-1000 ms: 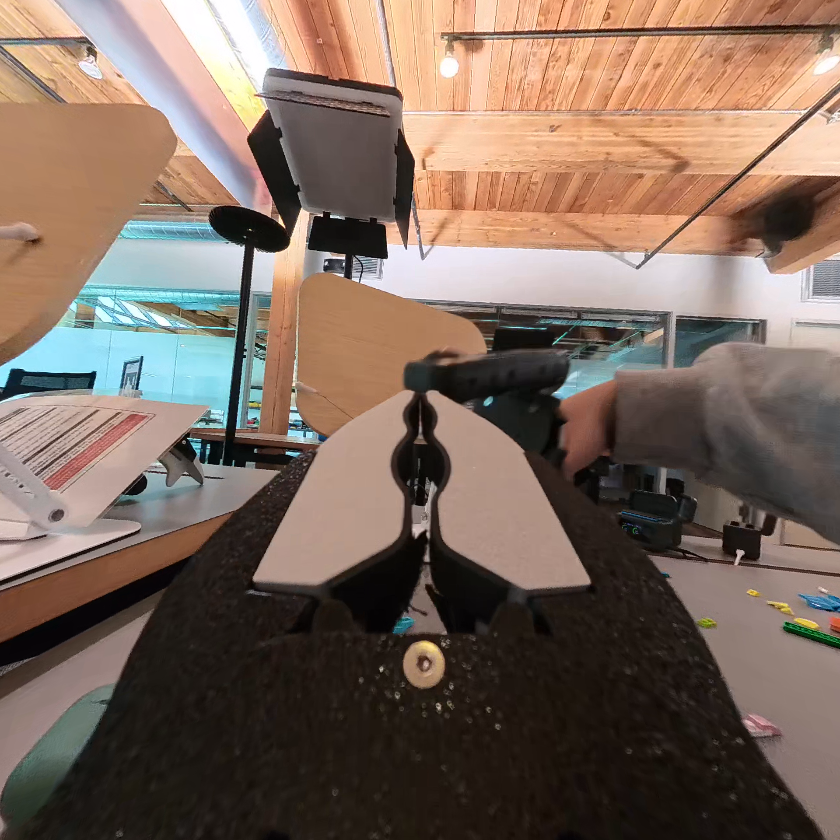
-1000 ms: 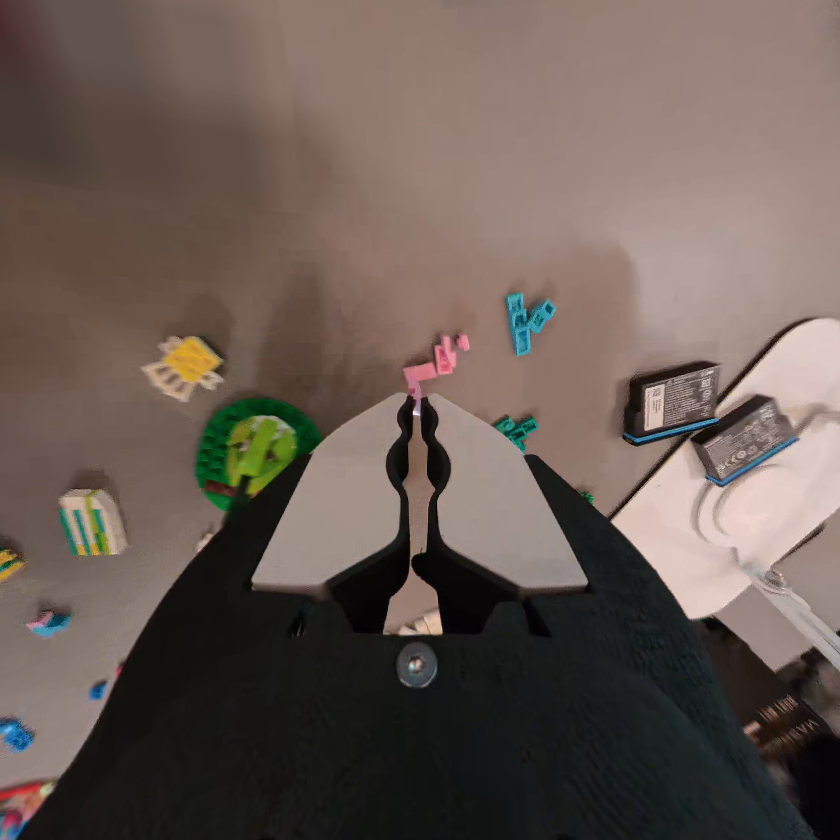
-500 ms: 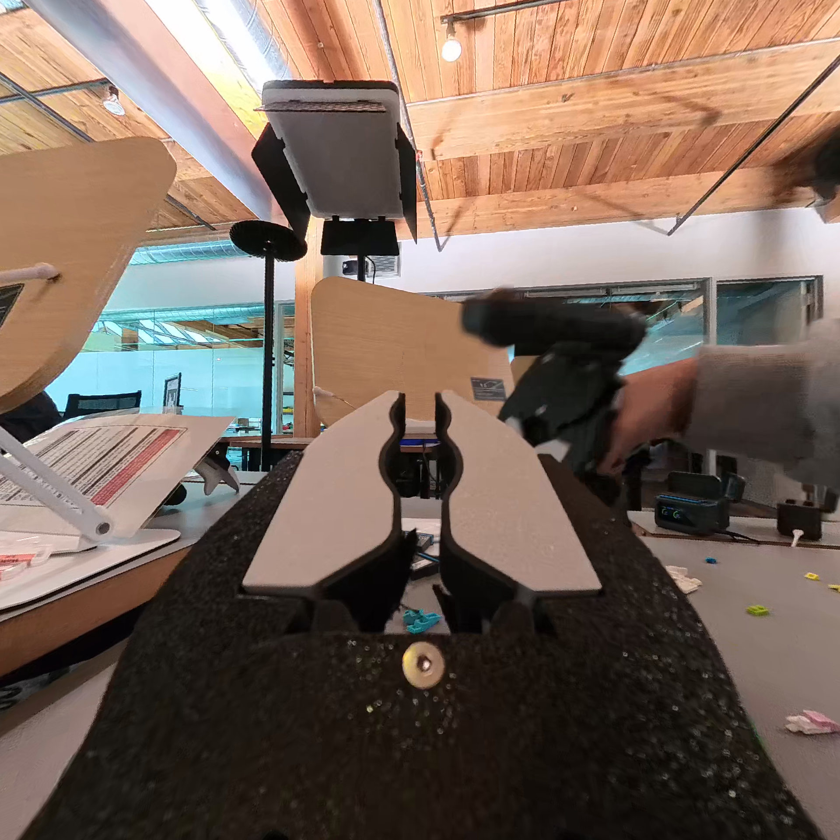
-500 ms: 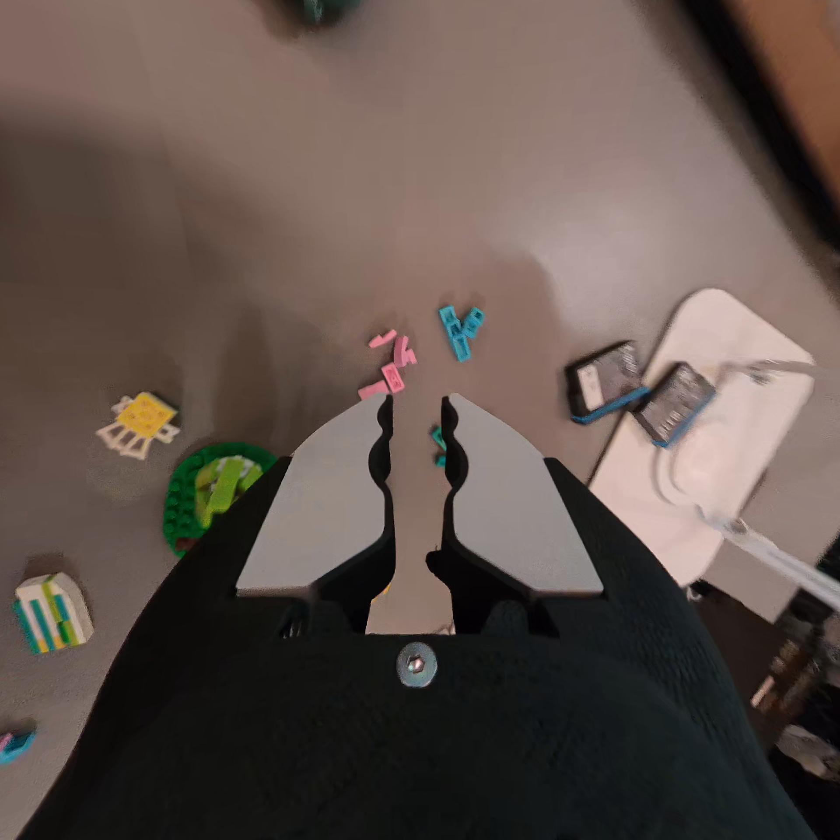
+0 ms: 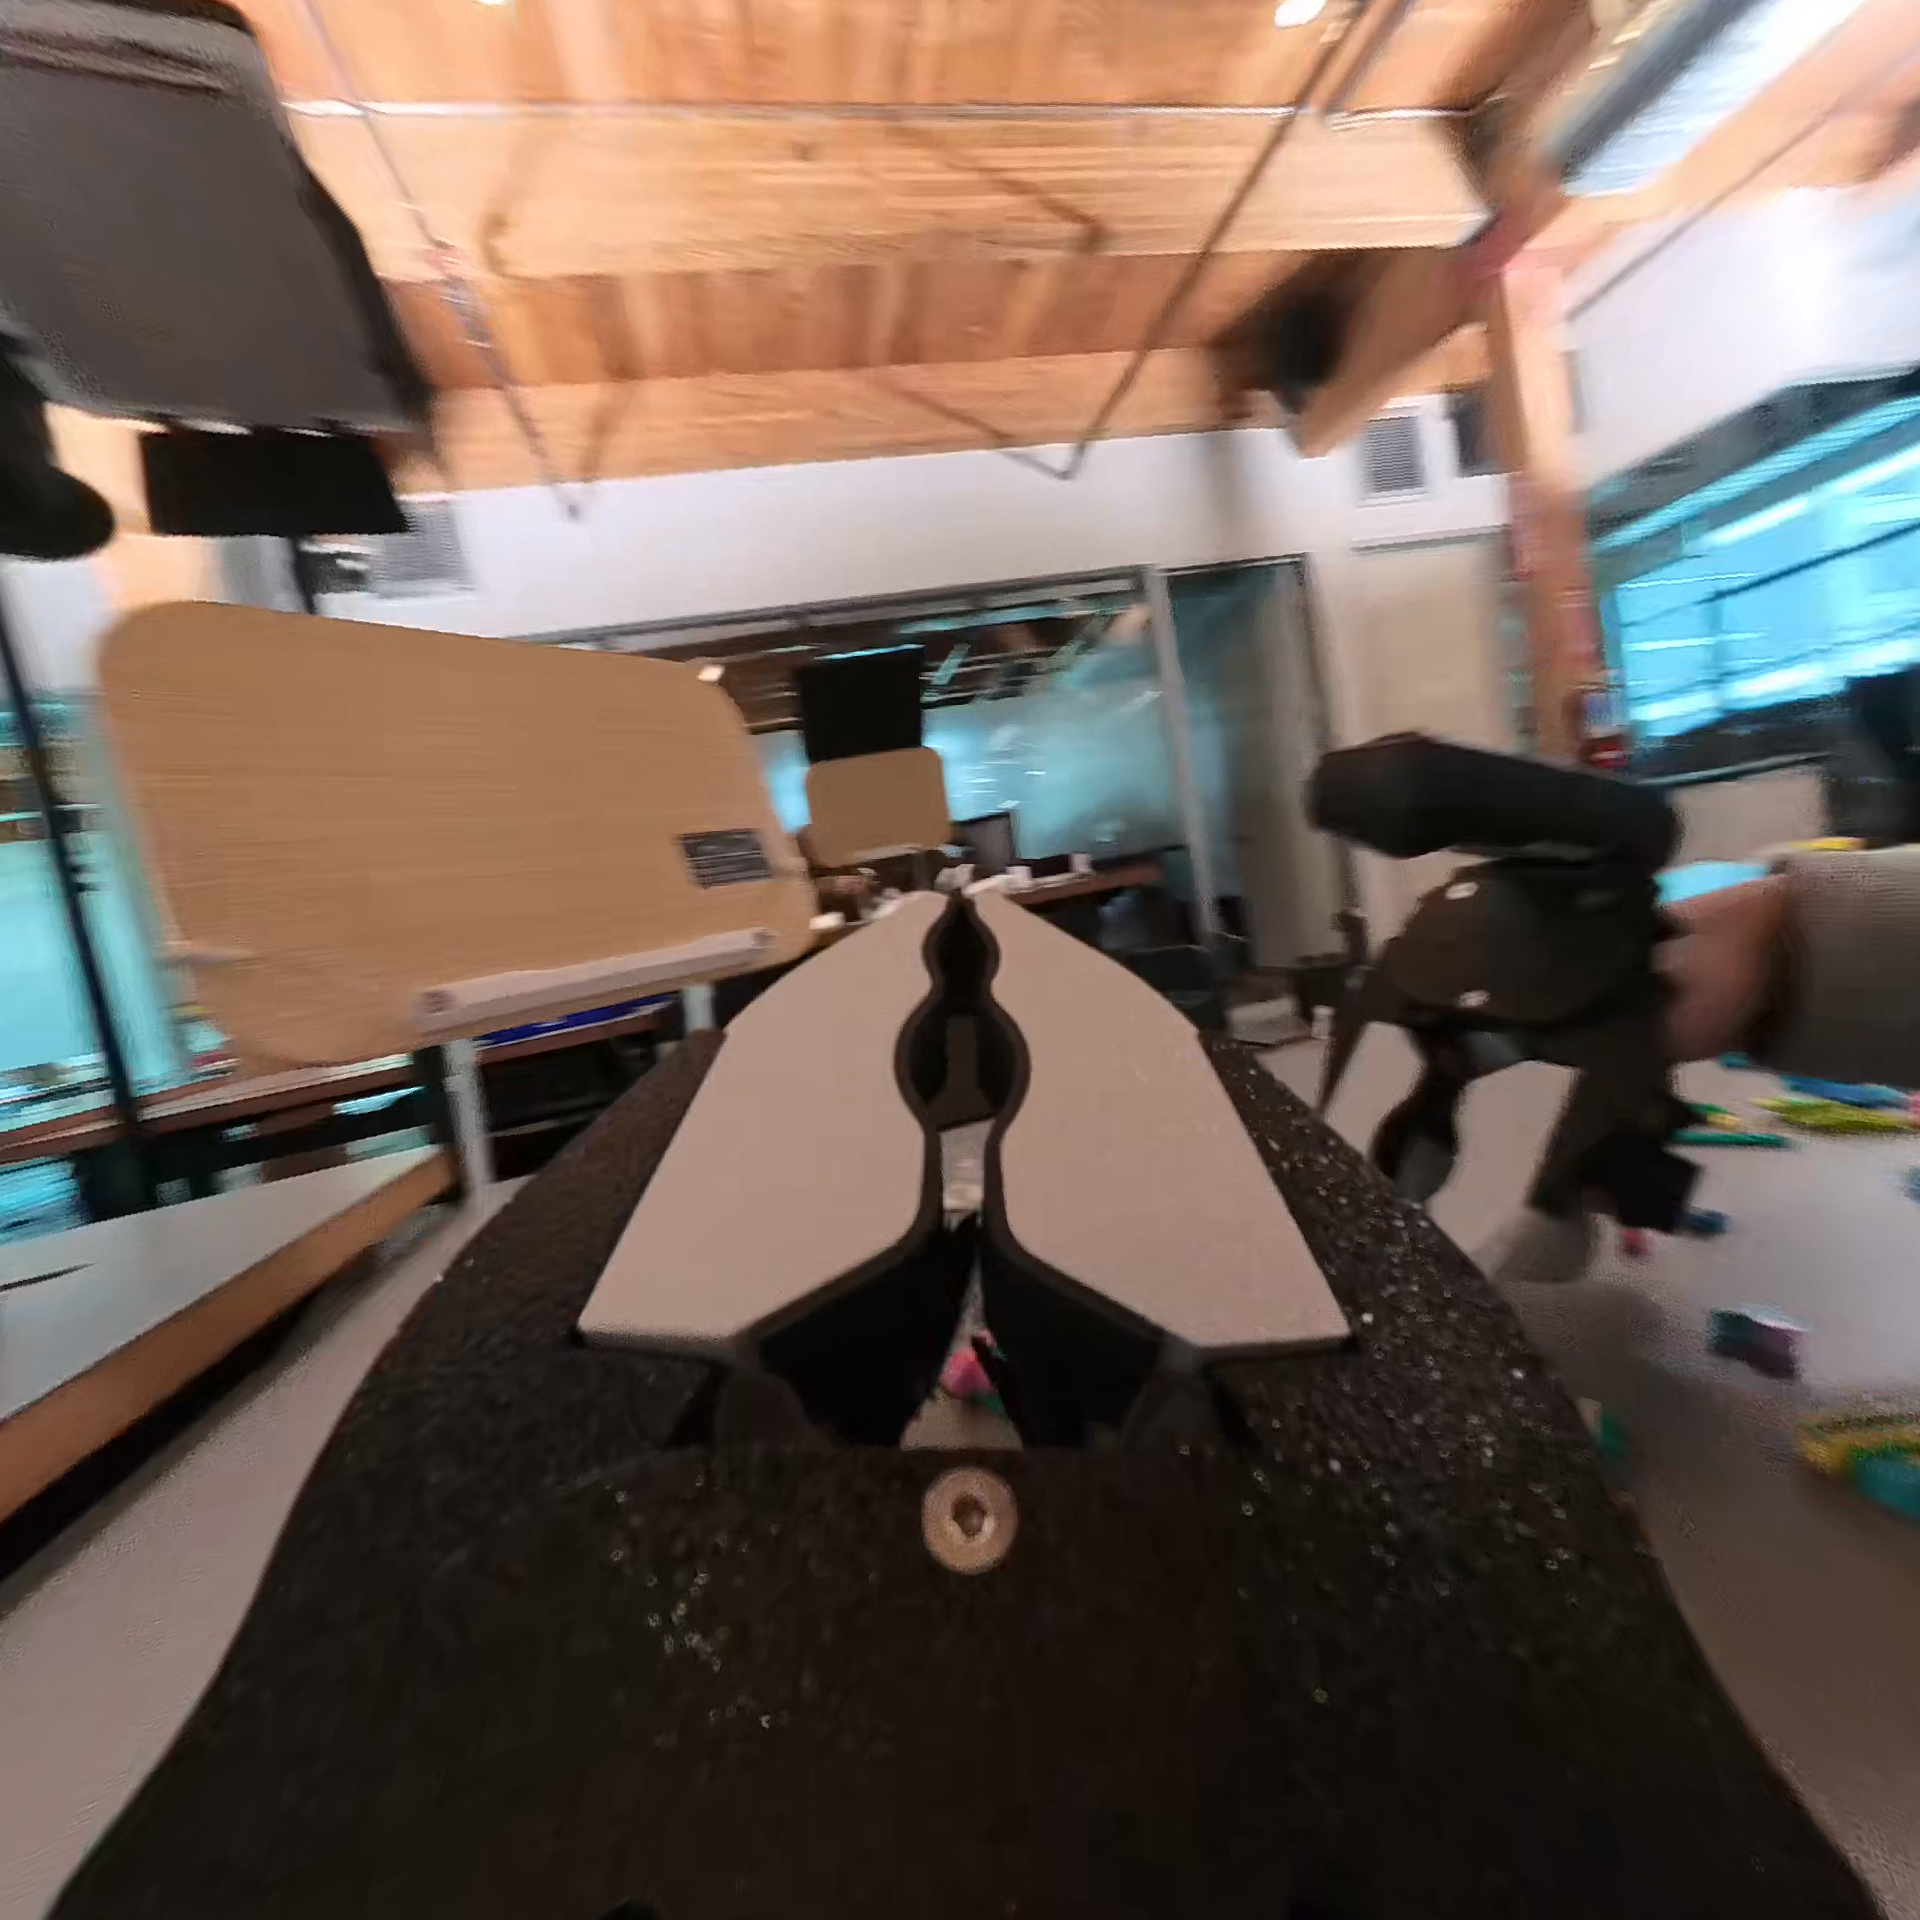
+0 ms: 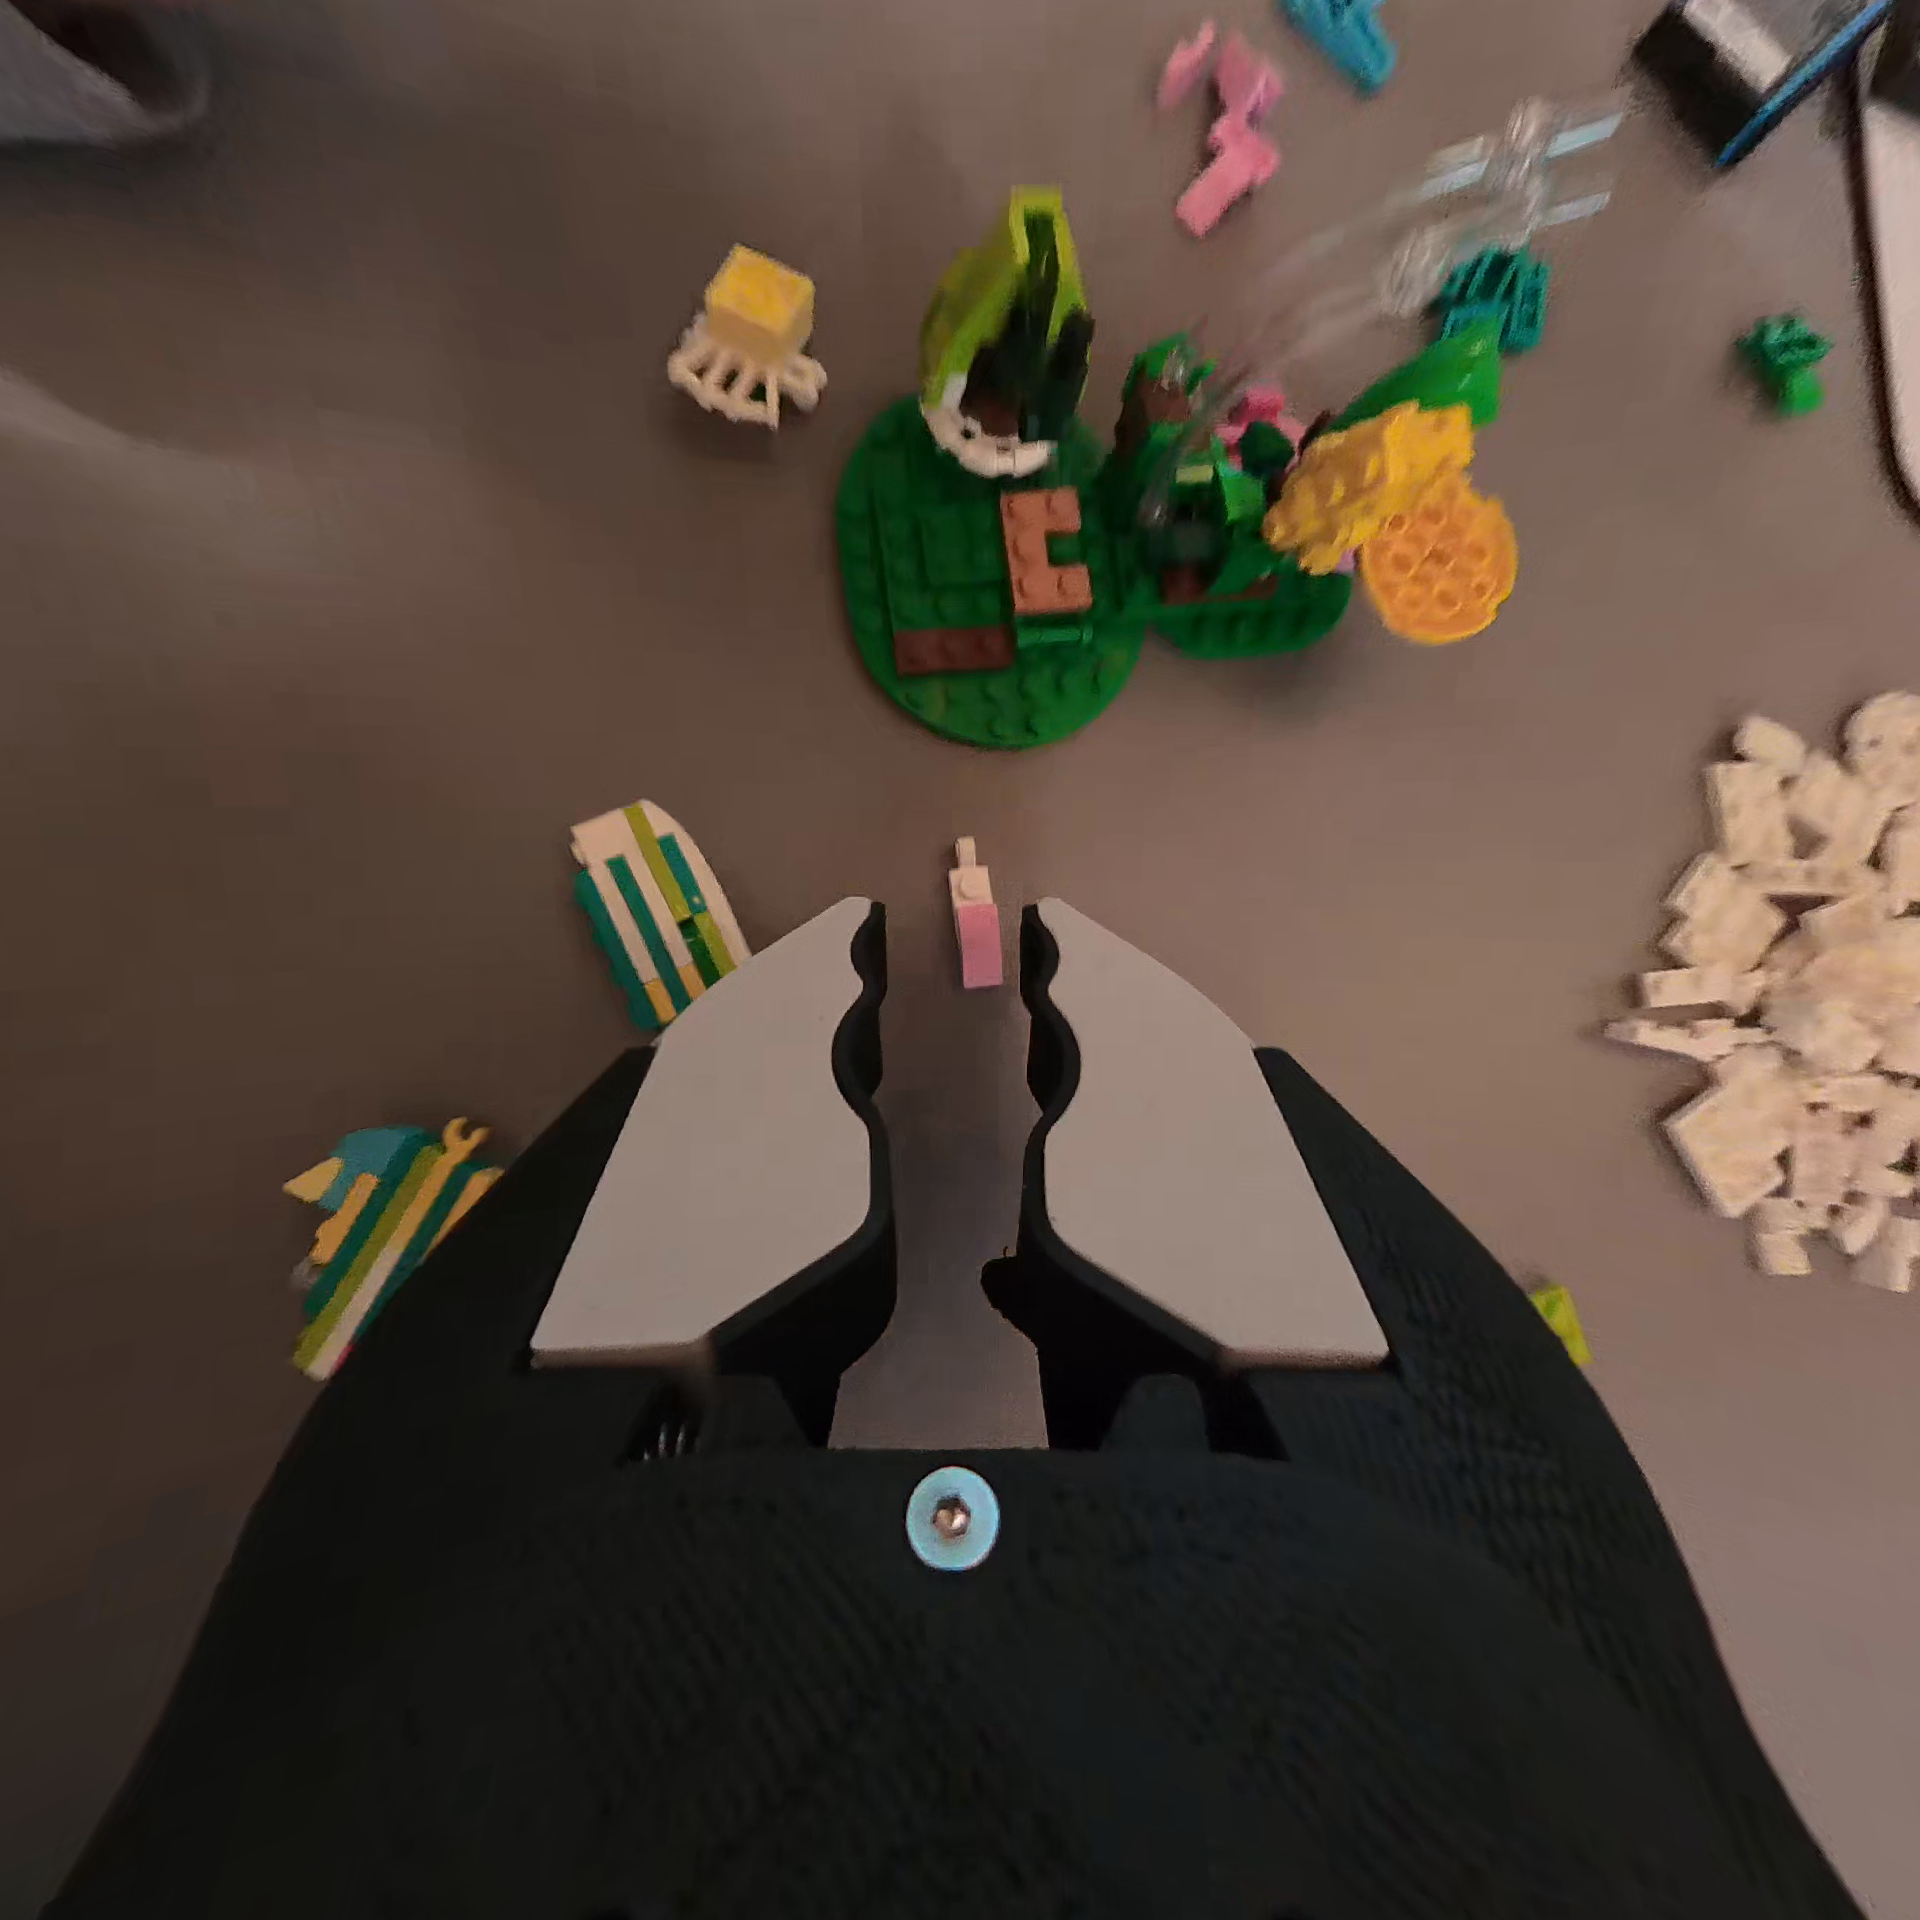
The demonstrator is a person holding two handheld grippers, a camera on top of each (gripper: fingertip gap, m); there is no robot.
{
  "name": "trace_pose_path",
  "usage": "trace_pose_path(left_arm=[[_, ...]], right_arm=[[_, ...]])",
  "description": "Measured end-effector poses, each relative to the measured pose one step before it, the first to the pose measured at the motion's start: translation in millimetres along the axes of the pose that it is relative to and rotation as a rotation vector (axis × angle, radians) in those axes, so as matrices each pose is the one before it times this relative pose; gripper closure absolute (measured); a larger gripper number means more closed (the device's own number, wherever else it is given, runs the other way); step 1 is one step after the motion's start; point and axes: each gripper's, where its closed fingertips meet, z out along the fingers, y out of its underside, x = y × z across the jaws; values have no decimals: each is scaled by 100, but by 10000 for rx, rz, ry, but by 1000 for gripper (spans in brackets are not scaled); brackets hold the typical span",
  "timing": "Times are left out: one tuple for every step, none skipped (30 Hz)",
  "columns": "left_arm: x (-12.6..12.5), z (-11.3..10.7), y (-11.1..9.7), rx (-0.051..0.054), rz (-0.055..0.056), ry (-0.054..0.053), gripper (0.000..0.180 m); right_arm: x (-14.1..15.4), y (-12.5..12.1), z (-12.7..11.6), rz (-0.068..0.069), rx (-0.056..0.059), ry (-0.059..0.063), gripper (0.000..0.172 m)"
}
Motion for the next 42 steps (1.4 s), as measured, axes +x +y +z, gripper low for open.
trace_pose_path(left_arm=[[985,212,115,-23,-99,502,180],[1018,252,205,-100,72,513,180],[957,267,310,-192,212,481,180],[805,234,264,-185,310,361,180],[713,169,217,-158,325,313,180],[617,138,272,-189,268,284,180],[440,147,322,-204,177,203,180],[300,118,290,-162,103,131,180],[198,93,289,-140,61,87,180],[188,78,241,-122,68,86,180],[196,69,185,-101,116,92,180],[232,79,182,-113,171,104,180],[274,114,211,-148,219,111,180],[421,198,330,-226,233,193,171],[697,336,601,-388,221,359,161],[970,487,964,-642,195,516,145],[930,575,1069,-730,247,416,134],[811,492,732,-518,488,221,131],[533,323,200,-213,707,-46,133],[122,172,-158,-51,663,-301,136],[208,100,-238,-24,519,-116,140],[142,75,-261,21,289,-52,144],[161,37,-272,74,176,11,147],[155,-25,-210,74,199,18,150],[244,-21,-71,-43,270,91,153],[165,10,-51,-67,220,26,155],[123,26,-163,5,198,-15,158],[59,0,-275,83,215,-61,161],[14,-14,-272,78,214,-92,166],[114,7,-141,-3,222,2,170],[113,51,119,-127,179,6,174],[-71,57,214,-155,174,-126,174],[-92,43,188,-150,178,-131,174],[-80,38,141,-116,166,-112,174],[-95,38,101,-66,110,-113,173],[-155,27,137,-59,63,-146,172],[-96,3,96,-24,59,-86,170],[-22,-42,-38,40,14,-5,169],[-155,-88,-150,93,-5,-92,173],[21,-86,-117,63,19,64,175],[61,-25,52,-37,-95,131,175],[-10,47,258,-229,-323,177,175]], right_arm=[[0,428,492,103,-80,15,148],[31,333,381,120,-78,5,149],[175,102,221,170,37,66,149],[233,-282,3,227,246,65,151],[332,-34,26,144,64,125,153],[405,138,76,77,-54,186,155],[329,162,120,35,-71,160,161],[-61,-66,66,30,70,-88,165],[-361,-89,10,21,53,-269,165],[-119,-185,-45,-36,91,-66,165],[94,-306,-138,-180,167,128,165],[-14,-408,-290,-309,179,97,165],[-123,-475,-457,-337,136,54,165],[-88,-720,-598,-268,186,87,165],[-240,-890,-673,-122,241,-61,165],[-451,-993,-675,18,283,-240,165],[-520,-960,-593,128,271,-310,166],[-588,-770,-469,244,191,-391,166],[-738,-527,-330,334,98,-498,166],[-826,-306,-215,334,54,-541,165],[-728,-163,-107,211,49,-455,165],[-622,-62,-39,80,38,-361,166],[-523,5,-7,28,11,-303,165],[-267,33,9,45,-16,-156,166],[-83,70,15,62,-67,-49,166],[-12,103,30,57,-100,-6,165],[-8,139,42,32,-106,-6,165],[-23,117,50,8,-78,-12,165],[-32,111,74,15,-65,-24,165],[9,62,70,43,-42,-17,165],[28,-37,44,44,18,-5,165],[128,-58,23,11,22,72,166],[170,-75,27,-24,32,111,166],[141,-84,49,-29,24,103,166],[101,-47,25,-25,-1,72,166],[-26,-74,-16,-24,21,0,166],[-131,-124,-56,-18,71,-69,166],[33,-131,-71,1,69,36,166],[-76,-65,-41,17,28,-51,166],[-129,-46,-12,12,25,-85,166],[-70,-62,7,-8,33,-31,166],[95,-28,37,-18,5,91,166]])
